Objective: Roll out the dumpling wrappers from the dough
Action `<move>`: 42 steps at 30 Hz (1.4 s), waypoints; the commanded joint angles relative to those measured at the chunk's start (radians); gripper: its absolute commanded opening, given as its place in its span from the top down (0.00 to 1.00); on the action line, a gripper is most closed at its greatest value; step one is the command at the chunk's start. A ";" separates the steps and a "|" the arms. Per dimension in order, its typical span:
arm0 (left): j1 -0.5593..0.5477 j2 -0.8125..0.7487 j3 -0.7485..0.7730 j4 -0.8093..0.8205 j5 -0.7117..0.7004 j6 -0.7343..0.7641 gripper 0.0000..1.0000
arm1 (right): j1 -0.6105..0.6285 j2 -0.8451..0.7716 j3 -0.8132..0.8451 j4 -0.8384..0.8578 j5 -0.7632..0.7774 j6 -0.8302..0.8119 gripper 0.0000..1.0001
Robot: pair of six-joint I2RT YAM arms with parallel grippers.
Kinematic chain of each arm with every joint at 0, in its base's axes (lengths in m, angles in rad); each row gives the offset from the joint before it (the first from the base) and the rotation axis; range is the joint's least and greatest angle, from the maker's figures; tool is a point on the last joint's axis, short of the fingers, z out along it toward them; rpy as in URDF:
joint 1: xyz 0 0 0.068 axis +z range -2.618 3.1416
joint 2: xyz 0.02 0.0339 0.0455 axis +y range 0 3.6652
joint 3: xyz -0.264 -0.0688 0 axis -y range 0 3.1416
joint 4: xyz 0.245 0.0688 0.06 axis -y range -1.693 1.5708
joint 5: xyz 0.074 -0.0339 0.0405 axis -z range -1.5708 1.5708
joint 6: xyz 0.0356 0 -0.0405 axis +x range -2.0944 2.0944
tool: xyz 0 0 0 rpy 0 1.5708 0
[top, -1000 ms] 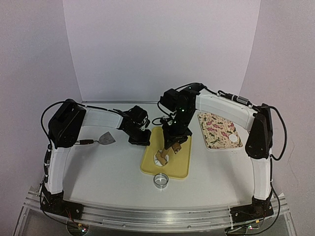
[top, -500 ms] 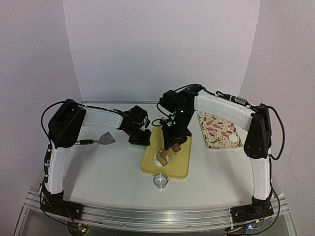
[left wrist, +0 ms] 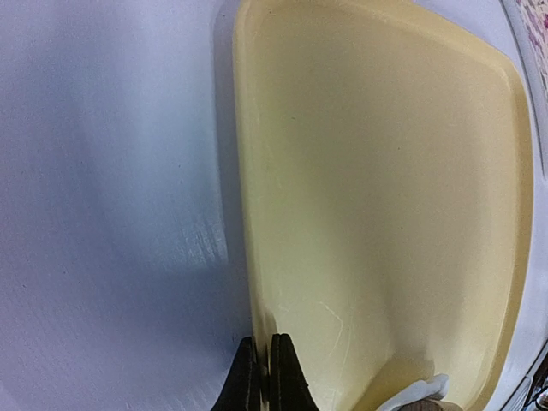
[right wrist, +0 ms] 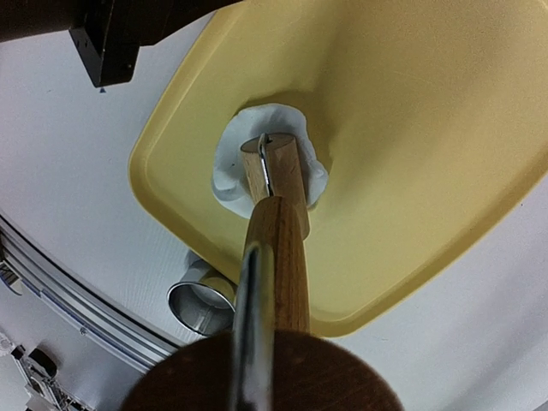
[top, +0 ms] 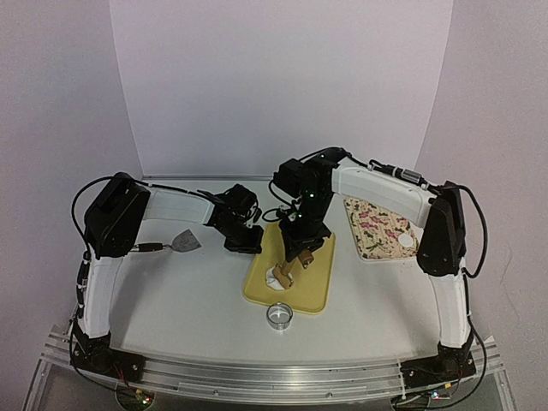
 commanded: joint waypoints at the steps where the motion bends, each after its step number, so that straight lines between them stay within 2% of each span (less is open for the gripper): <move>1: -0.014 0.044 0.003 -0.027 -0.003 0.002 1.00 | 0.029 0.123 0.026 -0.045 0.048 0.000 1.00; 13: -0.014 0.032 -0.023 -0.024 -0.009 -0.010 1.00 | 0.017 0.282 0.174 -0.236 0.223 0.055 1.00; 21: -0.014 0.009 -0.077 -0.024 -0.038 -0.020 1.00 | -0.046 0.253 0.123 -0.239 0.240 0.058 1.00; 30: -0.006 0.001 -0.103 -0.035 -0.073 -0.015 1.00 | -0.124 0.176 -0.021 -0.242 0.294 0.012 1.00; 42: 0.013 -0.002 -0.106 -0.041 -0.080 -0.014 1.00 | -0.166 0.141 -0.052 -0.257 0.323 -0.004 1.00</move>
